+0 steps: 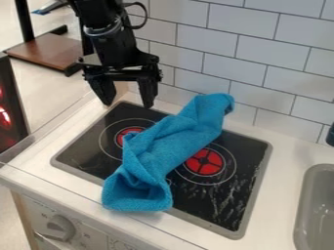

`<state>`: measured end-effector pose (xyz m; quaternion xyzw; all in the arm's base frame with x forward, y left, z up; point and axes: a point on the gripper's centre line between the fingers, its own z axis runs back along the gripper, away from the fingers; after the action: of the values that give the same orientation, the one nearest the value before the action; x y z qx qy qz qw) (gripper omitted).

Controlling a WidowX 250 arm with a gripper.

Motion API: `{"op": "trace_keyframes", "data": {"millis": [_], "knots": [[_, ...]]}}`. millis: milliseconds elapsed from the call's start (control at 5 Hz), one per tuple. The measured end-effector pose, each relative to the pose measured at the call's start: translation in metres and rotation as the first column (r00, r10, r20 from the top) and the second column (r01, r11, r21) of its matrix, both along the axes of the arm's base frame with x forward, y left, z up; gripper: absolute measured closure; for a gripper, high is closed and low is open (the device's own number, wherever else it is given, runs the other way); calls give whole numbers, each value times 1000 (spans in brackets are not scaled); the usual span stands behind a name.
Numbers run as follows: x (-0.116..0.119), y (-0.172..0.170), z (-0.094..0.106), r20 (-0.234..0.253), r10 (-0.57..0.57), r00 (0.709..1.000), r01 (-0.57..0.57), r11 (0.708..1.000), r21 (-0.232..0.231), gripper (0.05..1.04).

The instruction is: Fold the cloth from the bottom to the top

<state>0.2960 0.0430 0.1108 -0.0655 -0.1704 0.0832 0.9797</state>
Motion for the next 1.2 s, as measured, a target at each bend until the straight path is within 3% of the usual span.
{"op": "trace_keyframes", "data": {"millis": [200,400,600,800,1200], "knots": [[-3,-2,-6,-20,-1,1000,1,1000,-11,85],[-22,-8,-17,-57,-87,995,83,994,-69,85],[-39,-4,-8,-20,-126,992,124,987,-104,85],[-66,-12,2,15,-174,985,175,979,-107,85],[-97,-10,-21,-62,-182,981,180,983,-34,85]]}}
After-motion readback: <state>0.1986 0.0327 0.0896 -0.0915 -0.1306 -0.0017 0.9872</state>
